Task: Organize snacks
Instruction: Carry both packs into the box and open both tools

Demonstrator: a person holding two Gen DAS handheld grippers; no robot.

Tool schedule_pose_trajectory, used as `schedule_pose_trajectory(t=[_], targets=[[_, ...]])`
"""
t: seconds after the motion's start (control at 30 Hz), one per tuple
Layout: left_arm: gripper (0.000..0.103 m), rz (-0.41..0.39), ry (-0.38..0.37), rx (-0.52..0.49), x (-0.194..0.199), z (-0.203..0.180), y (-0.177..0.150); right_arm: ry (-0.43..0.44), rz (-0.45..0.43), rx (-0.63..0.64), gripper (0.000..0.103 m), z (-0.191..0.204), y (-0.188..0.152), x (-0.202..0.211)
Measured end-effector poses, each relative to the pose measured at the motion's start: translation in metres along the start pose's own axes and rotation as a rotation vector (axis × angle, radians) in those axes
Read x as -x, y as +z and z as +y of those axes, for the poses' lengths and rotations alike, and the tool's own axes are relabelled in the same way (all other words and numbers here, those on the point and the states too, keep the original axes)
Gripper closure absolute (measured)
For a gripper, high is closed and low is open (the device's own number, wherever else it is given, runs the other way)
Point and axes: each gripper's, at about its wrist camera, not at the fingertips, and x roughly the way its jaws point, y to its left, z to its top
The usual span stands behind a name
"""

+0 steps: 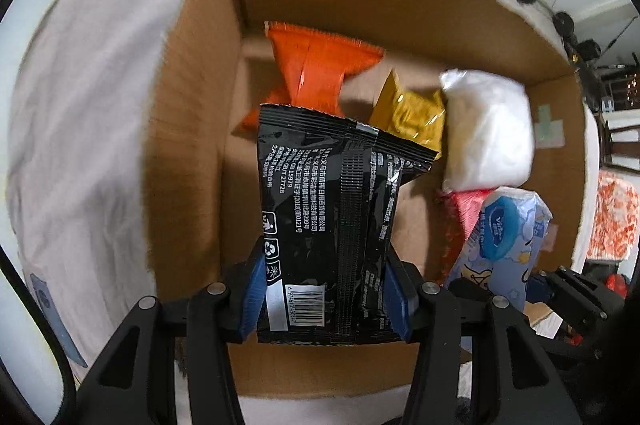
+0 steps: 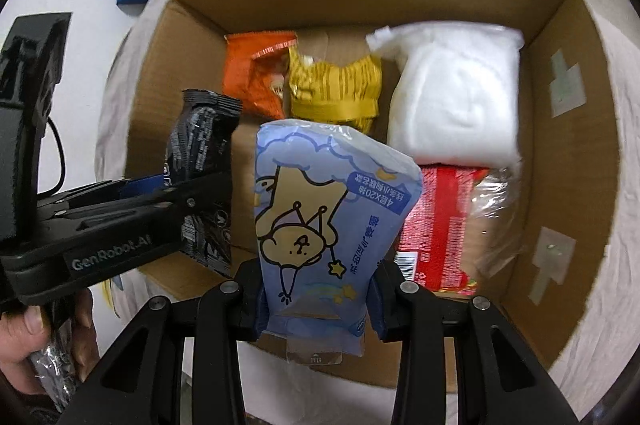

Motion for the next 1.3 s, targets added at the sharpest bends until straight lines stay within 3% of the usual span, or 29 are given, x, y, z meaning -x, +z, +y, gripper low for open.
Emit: schedule_pose_trajectory(t=[0.3,0.6,0.83,0.93,1.03,1.17,1.3], targets=[[0.053,0.106,-0.006,-0.023,-0.040,0.008,0.000,-0.017,0.046,0.008,0.058,0.005,0.006,-0.037],[0.053,0.107,-0.007,-0.010,-0.041,0.014,0.000,-0.026,0.056,0.001,0.052,0.008,0.014,-0.049],[0.052,0.108,-0.016,0.017,-0.039,0.012,0.004,-0.022,0.047,0.000,0.035,0.008,0.015,-0.044],[0.051,0.089,-0.015,0.018,-0.033,0.010,0.003,-0.031,0.037,0.002,0.033,0.009,0.016,-0.042],[0.047,0.064,-0.010,0.017,-0.024,0.008,0.004,-0.047,0.036,-0.001,0.031,0.009,0.016,-0.038],[0.029,0.024,-0.009,0.028,-0.011,0.006,0.003,-0.093,0.010,-0.011,0.008,0.003,0.008,-0.024],[0.021,-0.031,0.008,0.014,0.005,-0.001,-0.004,-0.166,-0.026,-0.024,0.008,-0.005,0.000,-0.004]])
